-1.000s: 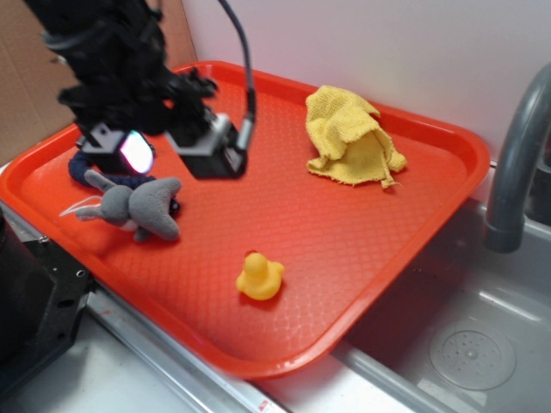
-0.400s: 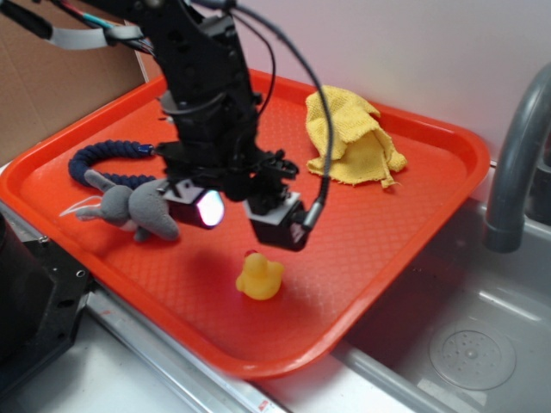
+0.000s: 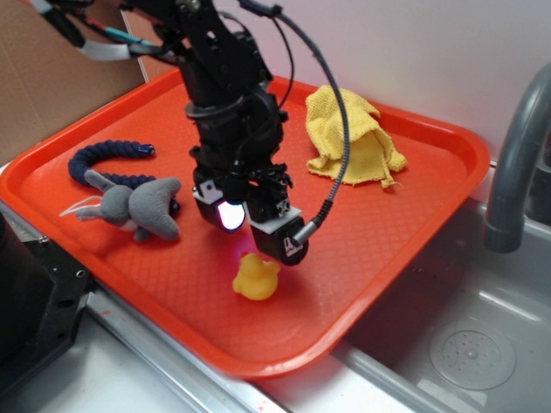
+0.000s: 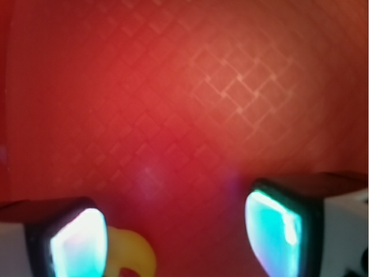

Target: Grab the yellow duck.

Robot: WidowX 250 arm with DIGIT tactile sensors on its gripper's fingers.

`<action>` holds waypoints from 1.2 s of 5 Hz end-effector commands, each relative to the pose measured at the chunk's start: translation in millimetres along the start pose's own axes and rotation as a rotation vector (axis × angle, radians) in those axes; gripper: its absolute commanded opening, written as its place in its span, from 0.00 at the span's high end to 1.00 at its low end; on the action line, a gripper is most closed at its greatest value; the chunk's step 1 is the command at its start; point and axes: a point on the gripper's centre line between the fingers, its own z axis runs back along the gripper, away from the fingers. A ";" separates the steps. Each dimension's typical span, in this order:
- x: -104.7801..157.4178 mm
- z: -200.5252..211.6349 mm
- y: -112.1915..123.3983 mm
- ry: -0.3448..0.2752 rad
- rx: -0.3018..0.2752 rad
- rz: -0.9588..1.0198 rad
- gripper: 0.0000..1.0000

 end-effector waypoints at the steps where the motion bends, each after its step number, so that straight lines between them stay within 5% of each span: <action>1: 7.8 32.2 -10.6 0.027 0.234 -0.203 0.00; 2: 7.8 32.2 -10.6 0.027 0.234 -0.203 0.00; 3: -14.0 44.0 -20.7 -0.036 0.162 -0.189 0.00; 6: -28.1 22.6 -32.3 -0.059 0.188 -0.325 0.00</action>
